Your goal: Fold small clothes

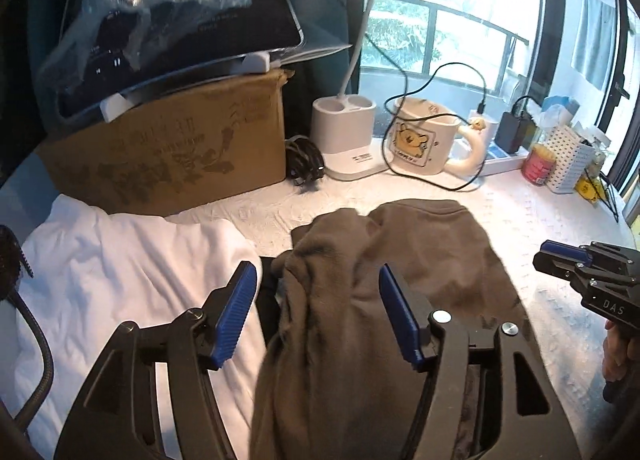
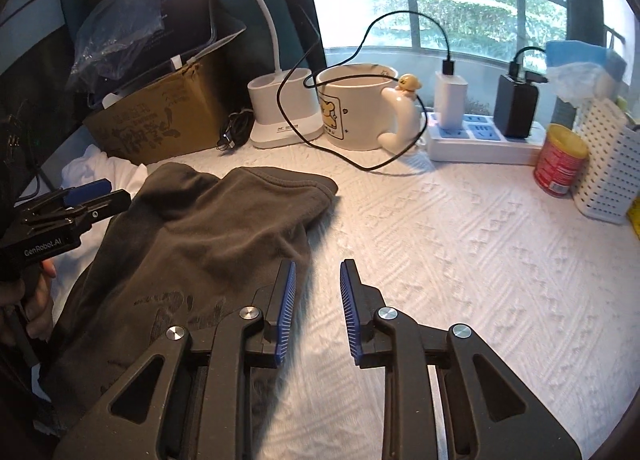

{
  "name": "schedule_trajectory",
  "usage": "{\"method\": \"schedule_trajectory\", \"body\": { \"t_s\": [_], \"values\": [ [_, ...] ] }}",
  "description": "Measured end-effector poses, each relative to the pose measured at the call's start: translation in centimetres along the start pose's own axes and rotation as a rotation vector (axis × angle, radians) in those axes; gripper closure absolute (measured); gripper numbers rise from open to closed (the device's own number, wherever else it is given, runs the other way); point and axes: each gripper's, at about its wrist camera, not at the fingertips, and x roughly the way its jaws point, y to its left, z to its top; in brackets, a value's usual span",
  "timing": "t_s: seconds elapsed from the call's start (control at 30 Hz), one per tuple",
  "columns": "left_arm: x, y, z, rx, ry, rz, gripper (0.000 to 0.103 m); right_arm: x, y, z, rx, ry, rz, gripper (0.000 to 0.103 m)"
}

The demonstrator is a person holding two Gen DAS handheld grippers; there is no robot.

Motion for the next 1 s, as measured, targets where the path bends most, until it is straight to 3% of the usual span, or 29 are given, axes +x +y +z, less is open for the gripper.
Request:
{"method": "schedule_trajectory", "body": {
  "t_s": [0.1,0.23,0.4,0.5,0.7,0.83,1.0],
  "values": [
    [-0.9,-0.9,-0.2,-0.001,-0.007,-0.007,0.039,-1.3,-0.4,-0.7,0.006,-0.012,-0.012,0.078],
    [-2.0,-2.2,-0.7,-0.003,-0.018,-0.017,0.026,-3.0,-1.2,-1.6,0.019,-0.024,-0.029,0.078],
    [-3.6,-4.2,-1.5,0.010,-0.033,-0.040,0.022,-5.2,-2.3,-3.1,0.039,-0.036,-0.050,0.078],
    [-4.5,-5.3,-1.9,0.014,-0.053,-0.049,0.012,-6.5,-3.1,-4.0,0.052,-0.044,-0.064,0.078],
    [-6.5,-7.4,-2.5,0.020,-0.097,-0.059,0.010,-9.4,-4.6,-5.7,0.074,-0.064,-0.101,0.078],
    [-7.7,-8.4,-3.1,0.019,-0.120,-0.067,0.002,-11.3,-5.2,-6.6,0.085,-0.080,-0.124,0.078],
    [-9.0,-9.6,-3.7,0.027,-0.132,-0.076,0.002,-13.4,-5.4,-7.5,0.092,-0.098,-0.149,0.078]
  ]
}}
